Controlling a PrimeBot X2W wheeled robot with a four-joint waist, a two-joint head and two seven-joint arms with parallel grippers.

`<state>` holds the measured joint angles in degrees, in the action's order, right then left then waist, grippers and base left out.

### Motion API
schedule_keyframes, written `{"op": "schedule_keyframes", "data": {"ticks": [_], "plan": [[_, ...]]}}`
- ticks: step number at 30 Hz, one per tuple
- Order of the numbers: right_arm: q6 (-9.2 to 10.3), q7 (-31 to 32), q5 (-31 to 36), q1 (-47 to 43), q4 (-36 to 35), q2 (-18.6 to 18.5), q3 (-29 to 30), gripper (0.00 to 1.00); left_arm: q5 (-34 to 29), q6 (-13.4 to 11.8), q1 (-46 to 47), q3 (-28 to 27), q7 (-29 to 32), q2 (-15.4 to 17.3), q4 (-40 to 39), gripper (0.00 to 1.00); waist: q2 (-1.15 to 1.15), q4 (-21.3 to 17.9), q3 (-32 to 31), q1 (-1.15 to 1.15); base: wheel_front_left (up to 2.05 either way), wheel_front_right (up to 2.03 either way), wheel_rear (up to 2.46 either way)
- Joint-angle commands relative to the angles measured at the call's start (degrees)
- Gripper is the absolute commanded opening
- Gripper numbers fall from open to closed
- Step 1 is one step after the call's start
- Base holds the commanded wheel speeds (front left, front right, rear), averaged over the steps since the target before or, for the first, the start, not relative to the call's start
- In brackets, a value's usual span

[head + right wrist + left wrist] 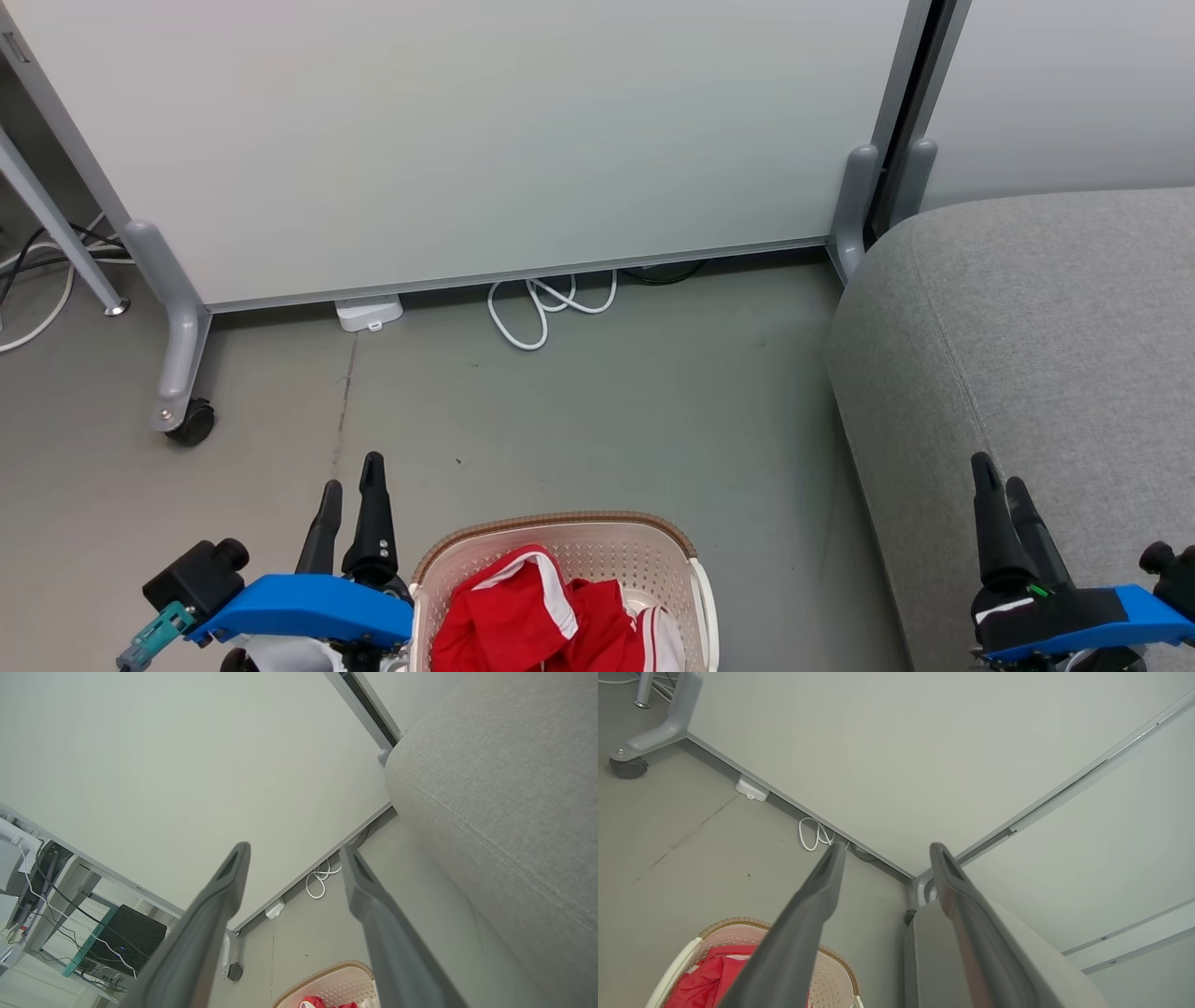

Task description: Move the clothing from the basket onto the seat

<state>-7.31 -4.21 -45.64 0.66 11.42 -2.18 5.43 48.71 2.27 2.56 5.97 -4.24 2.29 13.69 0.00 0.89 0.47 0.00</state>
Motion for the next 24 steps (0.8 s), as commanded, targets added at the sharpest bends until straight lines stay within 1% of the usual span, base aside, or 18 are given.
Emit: {"op": "schedule_keyframes", "data": {"ticks": [1, 24], "plan": [[-0.15, -0.6, 2.4, 0.1, -0.9, -0.5, -0.1, 1.00, -2.3, -0.4, 1.6, 0.4, -0.6, 0.5, -0.9, 1.00, 0.00, 0.1, 0.0, 0.00, 0.00, 0.00, 0.00], [-0.17, -4.0, 18.6, -1.1, -0.5, -0.6, -0.6, 1.00, -17.6, -1.3, 1.5, 3.7, -4.3, 0.6, 0.8, 1.00, 0.00, 0.8, -0.4, 0.00, 0.00, 0.00, 0.00]]}}
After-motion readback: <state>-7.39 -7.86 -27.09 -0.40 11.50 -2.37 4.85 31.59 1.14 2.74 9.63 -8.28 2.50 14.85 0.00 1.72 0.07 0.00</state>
